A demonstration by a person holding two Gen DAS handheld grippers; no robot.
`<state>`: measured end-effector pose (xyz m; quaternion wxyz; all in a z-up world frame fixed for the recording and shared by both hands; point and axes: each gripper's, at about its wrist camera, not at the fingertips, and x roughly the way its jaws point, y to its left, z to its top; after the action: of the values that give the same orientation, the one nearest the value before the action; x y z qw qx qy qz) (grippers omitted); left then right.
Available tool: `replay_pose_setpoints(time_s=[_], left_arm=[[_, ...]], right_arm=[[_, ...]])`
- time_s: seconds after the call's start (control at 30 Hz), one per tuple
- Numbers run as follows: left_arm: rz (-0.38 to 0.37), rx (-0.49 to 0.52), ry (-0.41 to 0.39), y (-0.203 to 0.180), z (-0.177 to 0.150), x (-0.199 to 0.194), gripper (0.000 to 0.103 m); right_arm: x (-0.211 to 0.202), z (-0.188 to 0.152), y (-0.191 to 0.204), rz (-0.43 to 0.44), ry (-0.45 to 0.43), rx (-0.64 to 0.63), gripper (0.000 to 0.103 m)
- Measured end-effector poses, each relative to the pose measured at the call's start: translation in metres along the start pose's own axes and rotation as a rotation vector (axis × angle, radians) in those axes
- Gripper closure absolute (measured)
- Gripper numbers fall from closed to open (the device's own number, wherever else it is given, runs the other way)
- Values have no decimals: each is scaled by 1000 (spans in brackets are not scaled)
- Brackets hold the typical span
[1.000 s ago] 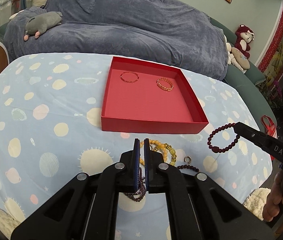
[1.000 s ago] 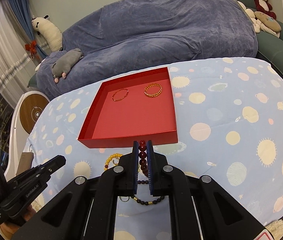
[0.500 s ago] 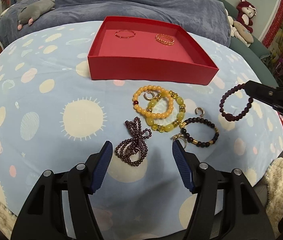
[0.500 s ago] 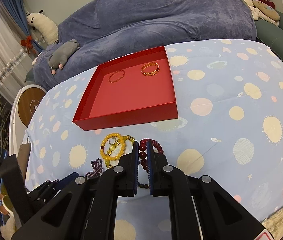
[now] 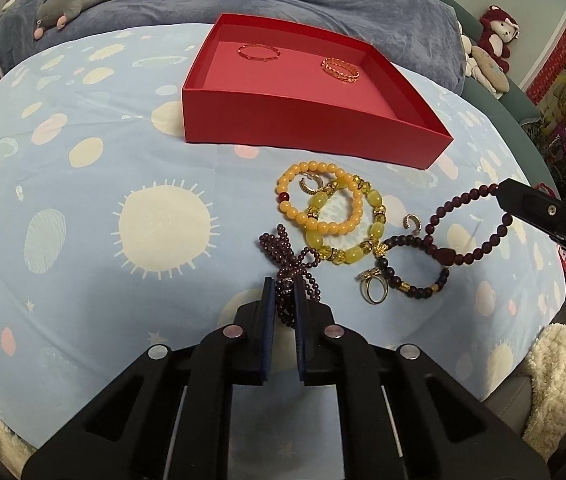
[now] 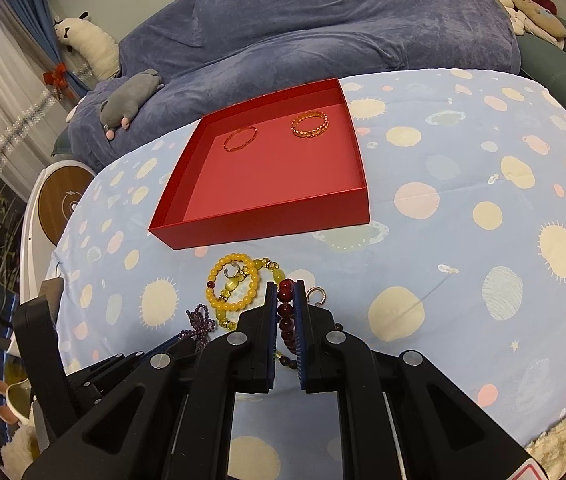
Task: Organize jewelry
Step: 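Carry both bracelets into the red box and open both grippers to release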
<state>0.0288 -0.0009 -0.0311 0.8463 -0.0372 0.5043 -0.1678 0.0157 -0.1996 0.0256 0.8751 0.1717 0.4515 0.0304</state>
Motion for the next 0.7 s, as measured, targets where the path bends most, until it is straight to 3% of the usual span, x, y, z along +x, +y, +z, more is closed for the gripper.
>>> replay_pose_setpoints(time_s=[0.17, 0.33, 0.53, 0.7], left_arm=[[-27, -5, -42, -4, 15, -22, 96], [-66, 8, -113, -11, 50, -52, 96], [-92, 44, -223, -17, 123, -71, 96], [-104, 49, -275, -17, 189, -54, 96]], right_arm=[[-5, 6, 4, 7, -13, -14, 94], [-12, 30, 10, 31, -40, -32, 94], [-6, 84, 17, 73, -89, -54, 94], [22, 136, 19, 97, -111, -41, 94]])
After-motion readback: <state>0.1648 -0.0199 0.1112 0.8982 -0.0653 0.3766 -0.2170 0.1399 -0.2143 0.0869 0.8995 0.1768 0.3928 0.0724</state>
